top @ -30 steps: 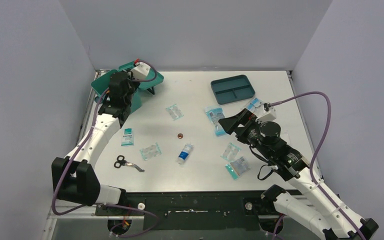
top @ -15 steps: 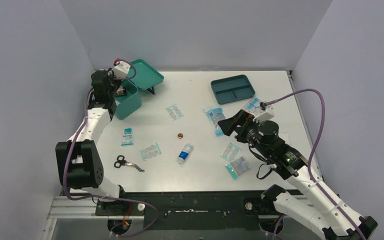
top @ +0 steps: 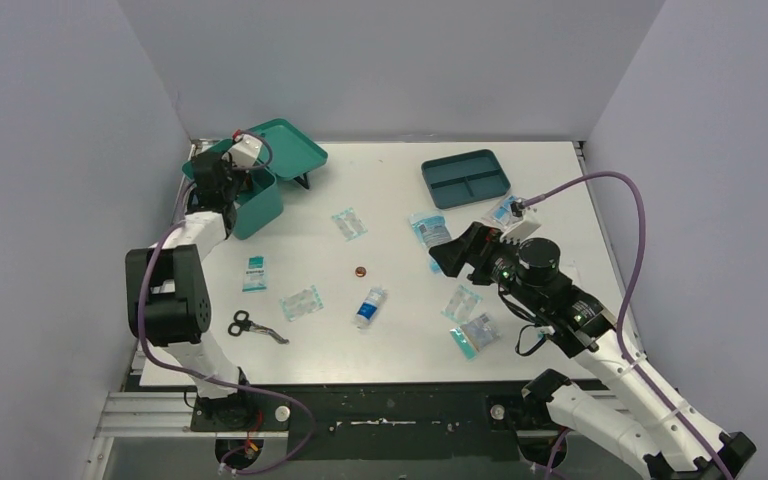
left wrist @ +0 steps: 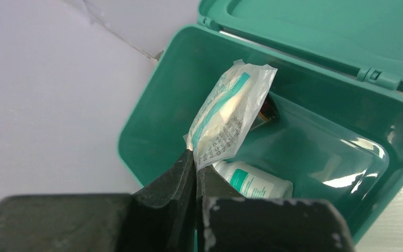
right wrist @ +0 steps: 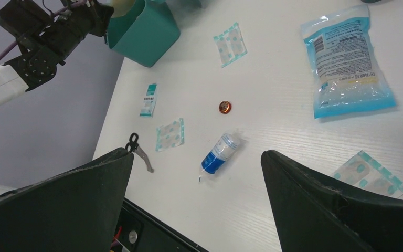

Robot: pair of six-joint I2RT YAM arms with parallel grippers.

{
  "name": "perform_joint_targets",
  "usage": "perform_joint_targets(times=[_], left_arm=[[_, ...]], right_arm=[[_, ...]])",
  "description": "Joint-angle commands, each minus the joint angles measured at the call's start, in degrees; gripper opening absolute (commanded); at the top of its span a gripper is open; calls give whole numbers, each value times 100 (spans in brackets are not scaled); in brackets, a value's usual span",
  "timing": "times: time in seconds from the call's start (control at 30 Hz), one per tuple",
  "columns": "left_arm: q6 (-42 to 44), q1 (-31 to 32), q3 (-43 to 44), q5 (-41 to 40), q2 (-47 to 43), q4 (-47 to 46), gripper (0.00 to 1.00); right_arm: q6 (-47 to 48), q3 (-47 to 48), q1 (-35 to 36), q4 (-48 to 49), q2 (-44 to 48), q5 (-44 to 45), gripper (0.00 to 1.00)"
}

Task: Organize the medicine kit
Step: Place the medical item at the medicine box.

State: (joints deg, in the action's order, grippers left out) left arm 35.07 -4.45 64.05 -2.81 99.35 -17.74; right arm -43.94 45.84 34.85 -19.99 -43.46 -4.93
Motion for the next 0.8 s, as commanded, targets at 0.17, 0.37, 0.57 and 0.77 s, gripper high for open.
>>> perform_joint_targets(times=[0.17,0.37,0.57,0.77], left_arm=[[-27,-47,81,-229,368,-674,0],[-127,-150,254,-287,615,-652,3],[-392,-123,396,-254,471,-379,25],[-555,131,450,-342,28,182,45]], right_arm=[[202,182,-144,196,-27,-211,100],[255,281,-228,58,-37,-277,100],[295,313,-242,-131,125,-142,100],[95,274,-242,-188,240,-399,100]])
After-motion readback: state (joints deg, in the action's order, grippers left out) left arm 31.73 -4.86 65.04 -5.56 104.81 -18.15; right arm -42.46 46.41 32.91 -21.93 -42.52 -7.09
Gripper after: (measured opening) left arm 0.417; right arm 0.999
